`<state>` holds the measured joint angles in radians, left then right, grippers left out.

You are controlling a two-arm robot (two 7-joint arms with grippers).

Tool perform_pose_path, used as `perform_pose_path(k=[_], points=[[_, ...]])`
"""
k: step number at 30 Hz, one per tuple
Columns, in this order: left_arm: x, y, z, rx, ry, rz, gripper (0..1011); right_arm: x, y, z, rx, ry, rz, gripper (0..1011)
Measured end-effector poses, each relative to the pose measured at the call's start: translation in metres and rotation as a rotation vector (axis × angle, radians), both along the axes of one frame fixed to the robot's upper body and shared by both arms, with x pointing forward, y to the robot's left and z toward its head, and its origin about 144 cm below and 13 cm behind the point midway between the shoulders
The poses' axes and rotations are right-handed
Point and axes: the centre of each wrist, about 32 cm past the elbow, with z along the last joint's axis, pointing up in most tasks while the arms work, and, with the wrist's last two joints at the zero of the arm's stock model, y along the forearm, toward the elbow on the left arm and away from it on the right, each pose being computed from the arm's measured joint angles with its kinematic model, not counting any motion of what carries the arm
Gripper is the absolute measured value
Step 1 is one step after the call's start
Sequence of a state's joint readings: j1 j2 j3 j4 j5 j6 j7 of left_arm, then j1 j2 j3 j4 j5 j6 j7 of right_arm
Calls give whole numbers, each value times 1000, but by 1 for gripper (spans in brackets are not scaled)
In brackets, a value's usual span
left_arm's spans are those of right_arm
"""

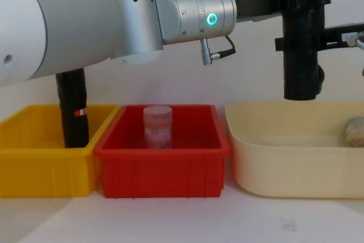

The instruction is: Pick up the garbage bag with the one hand and transfer it to the other hand.

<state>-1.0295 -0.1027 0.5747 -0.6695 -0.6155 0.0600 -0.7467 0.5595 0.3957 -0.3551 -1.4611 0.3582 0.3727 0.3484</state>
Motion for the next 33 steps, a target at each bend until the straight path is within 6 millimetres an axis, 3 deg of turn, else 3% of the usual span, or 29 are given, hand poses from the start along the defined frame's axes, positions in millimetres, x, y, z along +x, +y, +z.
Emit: perform_pose_path(k=[14, 33], points=[[0, 0, 0, 0, 0, 0, 990, -2, 0, 0, 1, -27, -20, 513], [0, 0, 0, 0, 0, 0, 1001, -2, -22, 7, -5, -102, -247, 513]])
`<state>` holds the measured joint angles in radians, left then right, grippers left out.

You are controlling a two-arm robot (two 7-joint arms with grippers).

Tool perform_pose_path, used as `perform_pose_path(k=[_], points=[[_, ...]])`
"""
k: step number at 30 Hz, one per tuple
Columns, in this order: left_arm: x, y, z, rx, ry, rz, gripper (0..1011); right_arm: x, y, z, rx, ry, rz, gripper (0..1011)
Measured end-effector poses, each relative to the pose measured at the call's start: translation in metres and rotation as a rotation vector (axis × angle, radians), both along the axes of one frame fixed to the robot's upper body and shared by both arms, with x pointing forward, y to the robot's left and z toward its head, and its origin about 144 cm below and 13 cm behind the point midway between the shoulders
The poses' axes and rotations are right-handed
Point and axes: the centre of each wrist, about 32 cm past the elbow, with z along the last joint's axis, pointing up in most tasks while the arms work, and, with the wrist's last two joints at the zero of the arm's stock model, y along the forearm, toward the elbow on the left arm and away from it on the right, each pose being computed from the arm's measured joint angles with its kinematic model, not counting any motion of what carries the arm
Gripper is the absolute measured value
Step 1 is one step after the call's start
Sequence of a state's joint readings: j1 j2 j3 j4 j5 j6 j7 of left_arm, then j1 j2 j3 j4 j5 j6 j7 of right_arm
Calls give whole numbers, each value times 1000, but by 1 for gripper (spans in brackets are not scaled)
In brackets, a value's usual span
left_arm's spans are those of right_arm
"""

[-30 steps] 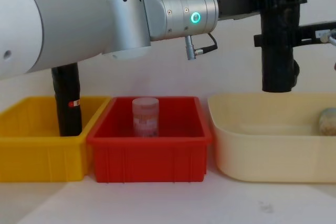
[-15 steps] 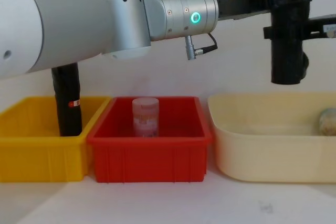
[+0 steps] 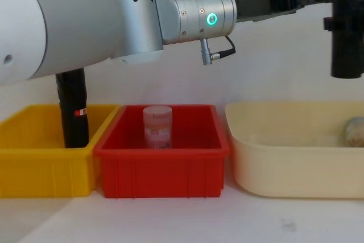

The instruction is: Pick up the garbage bag with the one hand and transfer it to the other hand.

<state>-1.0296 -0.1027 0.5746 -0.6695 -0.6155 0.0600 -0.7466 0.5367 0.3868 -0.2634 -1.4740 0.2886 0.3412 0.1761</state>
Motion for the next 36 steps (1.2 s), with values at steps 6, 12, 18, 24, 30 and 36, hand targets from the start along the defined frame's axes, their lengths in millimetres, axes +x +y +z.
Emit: perform_pose_path(k=[6, 12, 18, 24, 30, 36], points=[[0, 0, 0, 0, 0, 0, 1001, 4, -8, 2, -6, -3, -74, 594], [0, 0, 0, 0, 0, 0, 1001, 8, -16, 4, -11, -4, -137, 781], [0, 0, 0, 0, 0, 0, 1001, 10, -20, 4, -14, -3, -168, 939], [0, 0, 0, 0, 0, 0, 1001, 12, -22, 5, -15, -4, -190, 1001], [0, 0, 0, 0, 0, 0, 1001, 12, -24, 5, -16, -4, -201, 1001], [0, 0, 0, 0, 0, 0, 1001, 13, -25, 5, -17, -4, -209, 1001]])
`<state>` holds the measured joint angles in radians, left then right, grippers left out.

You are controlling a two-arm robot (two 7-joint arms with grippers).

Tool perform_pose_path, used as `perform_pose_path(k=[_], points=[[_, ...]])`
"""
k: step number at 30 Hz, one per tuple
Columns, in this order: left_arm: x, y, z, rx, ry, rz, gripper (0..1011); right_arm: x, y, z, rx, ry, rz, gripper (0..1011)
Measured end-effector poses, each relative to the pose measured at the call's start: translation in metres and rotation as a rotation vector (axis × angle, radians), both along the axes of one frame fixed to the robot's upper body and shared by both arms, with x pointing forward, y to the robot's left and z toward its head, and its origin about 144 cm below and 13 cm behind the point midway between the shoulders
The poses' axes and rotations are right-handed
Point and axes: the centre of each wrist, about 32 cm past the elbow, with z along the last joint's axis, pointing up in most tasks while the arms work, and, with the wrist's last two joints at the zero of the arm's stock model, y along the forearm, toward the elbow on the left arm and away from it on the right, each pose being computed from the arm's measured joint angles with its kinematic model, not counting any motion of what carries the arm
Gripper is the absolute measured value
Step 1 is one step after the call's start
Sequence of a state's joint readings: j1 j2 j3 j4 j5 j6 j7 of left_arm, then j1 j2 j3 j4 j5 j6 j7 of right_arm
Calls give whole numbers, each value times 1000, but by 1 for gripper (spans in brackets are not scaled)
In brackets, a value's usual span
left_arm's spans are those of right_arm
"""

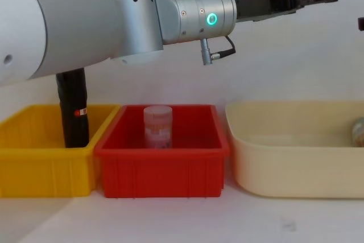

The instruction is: Pick up the garbage bag with the one hand and transfer it to the other hand.

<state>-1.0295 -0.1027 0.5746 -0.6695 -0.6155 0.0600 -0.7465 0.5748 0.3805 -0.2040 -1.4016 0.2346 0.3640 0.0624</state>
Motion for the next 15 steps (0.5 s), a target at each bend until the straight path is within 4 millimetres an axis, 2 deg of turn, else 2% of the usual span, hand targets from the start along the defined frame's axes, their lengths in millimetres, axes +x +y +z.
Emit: perform_pose_path(k=[15], points=[[0, 0, 0, 0, 0, 0, 1001, 1, -1, 0, -1, 1, -9, 1001]])
